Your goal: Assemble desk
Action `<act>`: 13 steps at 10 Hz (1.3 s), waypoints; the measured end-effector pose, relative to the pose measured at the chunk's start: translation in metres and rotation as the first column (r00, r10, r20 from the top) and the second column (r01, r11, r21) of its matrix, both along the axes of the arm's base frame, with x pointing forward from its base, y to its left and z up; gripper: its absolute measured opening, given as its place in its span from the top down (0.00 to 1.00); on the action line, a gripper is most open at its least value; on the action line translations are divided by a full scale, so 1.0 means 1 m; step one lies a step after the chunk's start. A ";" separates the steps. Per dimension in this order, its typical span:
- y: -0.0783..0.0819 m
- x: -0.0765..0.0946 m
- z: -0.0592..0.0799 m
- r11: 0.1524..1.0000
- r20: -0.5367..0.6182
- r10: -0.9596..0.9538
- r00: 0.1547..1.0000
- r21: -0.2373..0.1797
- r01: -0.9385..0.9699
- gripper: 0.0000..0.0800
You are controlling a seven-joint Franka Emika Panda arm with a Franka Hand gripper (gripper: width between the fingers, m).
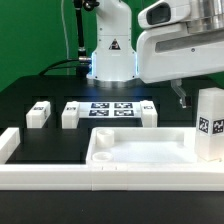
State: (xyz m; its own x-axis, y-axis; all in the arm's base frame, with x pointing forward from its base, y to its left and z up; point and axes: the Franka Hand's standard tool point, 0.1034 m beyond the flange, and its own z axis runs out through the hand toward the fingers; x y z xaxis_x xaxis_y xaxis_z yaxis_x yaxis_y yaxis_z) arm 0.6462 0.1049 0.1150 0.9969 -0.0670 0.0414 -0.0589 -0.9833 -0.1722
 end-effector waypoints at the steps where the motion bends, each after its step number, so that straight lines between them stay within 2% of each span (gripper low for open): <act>1: -0.004 0.002 0.001 0.979 0.032 0.203 0.979 -0.041 -0.202 0.19; 2: -0.006 0.003 -0.002 0.904 0.040 0.422 0.906 -0.098 -0.416 0.19; 3: -0.005 0.002 -0.004 0.880 0.034 0.466 0.884 -0.115 -0.460 0.19; 4: -0.005 0.003 -0.004 0.896 0.034 0.435 0.900 -0.110 -0.430 0.25; 5: -0.006 0.003 -0.004 0.899 0.033 0.428 0.903 -0.110 -0.423 0.25; 6: -0.006 0.003 -0.004 0.901 0.032 0.424 0.905 -0.110 -0.419 0.46; 7: -0.005 0.003 -0.004 0.933 0.027 0.350 0.936 -0.102 -0.346 0.46; 8: -0.005 0.003 -0.004 0.953 0.023 0.290 0.957 -0.098 -0.286 0.64; 10: -0.005 0.003 -0.004 0.979 0.016 0.185 0.983 -0.090 -0.182 0.64; 13: -0.005 0.004 -0.003 0.986 -0.009 -0.153 0.988 -0.072 0.152 0.64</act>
Offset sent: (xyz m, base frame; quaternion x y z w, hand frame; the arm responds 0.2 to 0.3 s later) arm 0.0000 0.0000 0.0000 0.0000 0.0000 0.0000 1.0000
